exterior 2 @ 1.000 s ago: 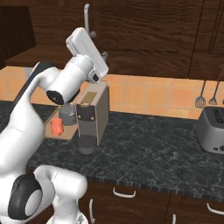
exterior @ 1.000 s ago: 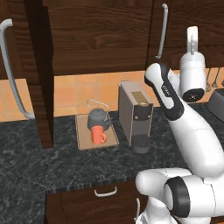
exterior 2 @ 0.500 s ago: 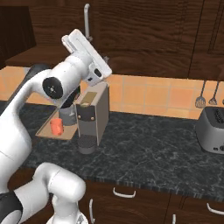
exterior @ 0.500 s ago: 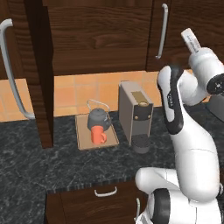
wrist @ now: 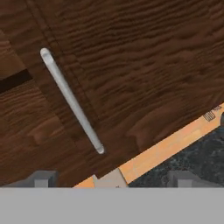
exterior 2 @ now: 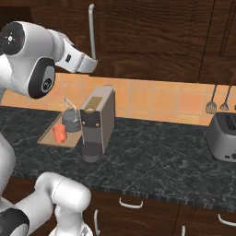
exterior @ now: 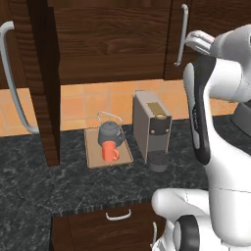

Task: Pick the kettle from the counter and place it on the tray. Then pick the mug from the cabinet and place it on the tray. Then close the cabinet doors.

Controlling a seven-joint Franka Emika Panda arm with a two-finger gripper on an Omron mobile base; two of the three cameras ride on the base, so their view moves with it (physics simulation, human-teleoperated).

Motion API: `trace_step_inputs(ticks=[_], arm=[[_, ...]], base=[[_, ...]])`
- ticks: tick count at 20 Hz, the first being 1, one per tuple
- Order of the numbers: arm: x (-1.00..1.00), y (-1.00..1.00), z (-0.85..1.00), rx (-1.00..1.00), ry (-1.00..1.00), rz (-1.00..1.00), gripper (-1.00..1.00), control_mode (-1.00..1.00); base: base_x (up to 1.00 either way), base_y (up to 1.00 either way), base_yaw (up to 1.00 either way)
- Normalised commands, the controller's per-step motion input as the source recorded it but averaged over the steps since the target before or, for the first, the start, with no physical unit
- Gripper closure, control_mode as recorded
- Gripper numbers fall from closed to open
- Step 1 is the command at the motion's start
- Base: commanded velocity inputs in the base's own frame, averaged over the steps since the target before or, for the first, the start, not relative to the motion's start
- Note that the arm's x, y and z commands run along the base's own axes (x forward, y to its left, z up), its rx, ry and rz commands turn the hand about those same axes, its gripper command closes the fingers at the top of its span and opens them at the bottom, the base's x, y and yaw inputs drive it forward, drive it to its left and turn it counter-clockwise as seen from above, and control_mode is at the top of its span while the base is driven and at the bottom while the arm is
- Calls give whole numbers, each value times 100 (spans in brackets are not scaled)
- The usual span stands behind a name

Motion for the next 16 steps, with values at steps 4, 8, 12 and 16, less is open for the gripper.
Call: trace_step_inputs(ticks=[4,8,12,16], arm=[[-18,57,-25,-19,13,19,-100,-100],[-42,69,-44,-25,0,18,-100,-100],[-60,66,-38,-28,0,21,-100,-100],[-17,53,-51,-29,11,13,-100,-100]], base=[[0,0,0],[0,0,0],[0,0,0],[0,0,0]])
